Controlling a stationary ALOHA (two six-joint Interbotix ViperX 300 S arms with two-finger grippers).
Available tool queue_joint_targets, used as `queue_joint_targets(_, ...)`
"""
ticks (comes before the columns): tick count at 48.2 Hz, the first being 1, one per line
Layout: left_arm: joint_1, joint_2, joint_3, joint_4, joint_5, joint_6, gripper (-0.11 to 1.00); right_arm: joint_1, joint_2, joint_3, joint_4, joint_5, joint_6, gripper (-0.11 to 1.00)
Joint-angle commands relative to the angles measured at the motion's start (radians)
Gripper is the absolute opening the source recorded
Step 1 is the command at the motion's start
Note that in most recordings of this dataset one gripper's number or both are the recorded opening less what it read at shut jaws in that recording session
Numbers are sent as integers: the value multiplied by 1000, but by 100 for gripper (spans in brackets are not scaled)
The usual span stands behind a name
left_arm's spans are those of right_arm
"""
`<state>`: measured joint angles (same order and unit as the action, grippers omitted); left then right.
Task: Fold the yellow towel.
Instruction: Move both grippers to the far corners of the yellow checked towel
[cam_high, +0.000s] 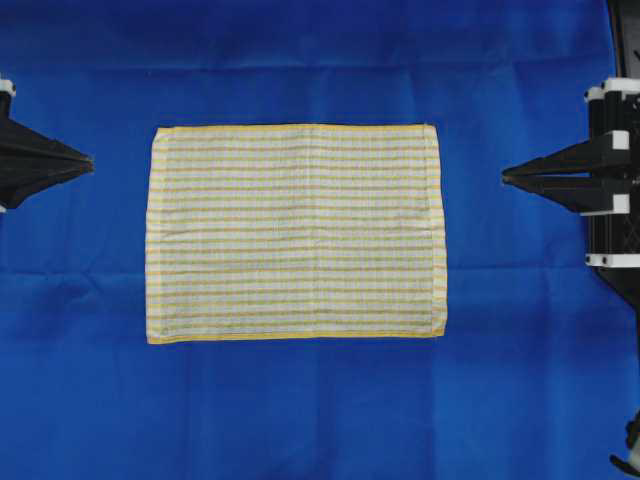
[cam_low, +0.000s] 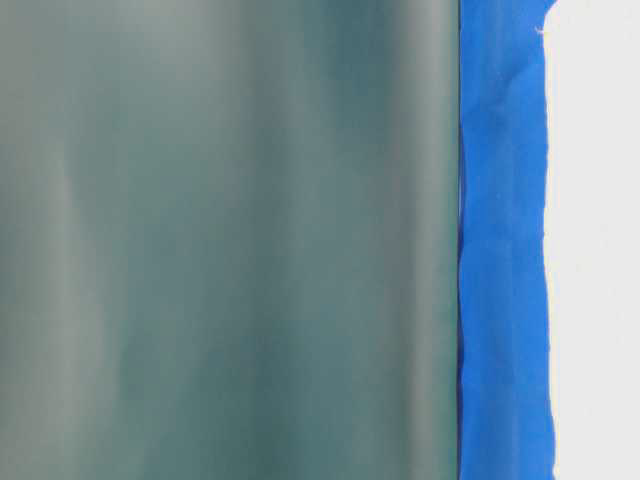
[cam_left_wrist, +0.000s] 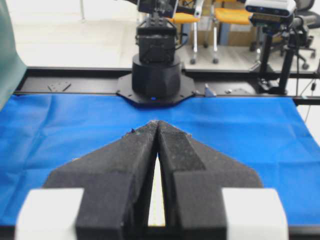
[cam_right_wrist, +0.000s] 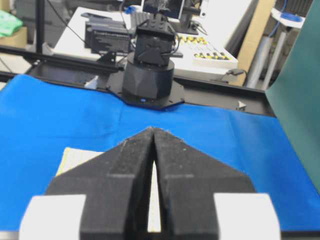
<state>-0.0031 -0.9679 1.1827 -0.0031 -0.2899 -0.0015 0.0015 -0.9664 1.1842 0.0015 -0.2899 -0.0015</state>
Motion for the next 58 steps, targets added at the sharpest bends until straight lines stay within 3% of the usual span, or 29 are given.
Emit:
queue_joint_targets(1,11,11,-14,-29,8,18,0,-11,8,-26,2,-5,5,0)
queue_joint_targets(13,29,32,-11,-31,17,38,0,-80,43,-43,31,66,6,0)
queue_joint_targets(30,192,216,-11,-34,17,40,1,-261,187,-41,83,97,6,1)
queue_joint_targets(32,210,244,-14,-34,14,40,3,-279,210,-41,92,97,6,5)
queue_joint_targets(37,250,296,-9,-34,3,43,25,-331,290,-46,120,107,6,32)
queue_joint_targets(44,295,390,5,-34,-18,51,70,-380,414,-61,135,114,6,75)
queue_joint_targets(48,308,446,8,-34,-41,51,87,-400,482,-64,137,107,6,74)
queue_joint_targets(58,354,614,11,-35,-100,51,82,-431,653,-91,150,78,6,69)
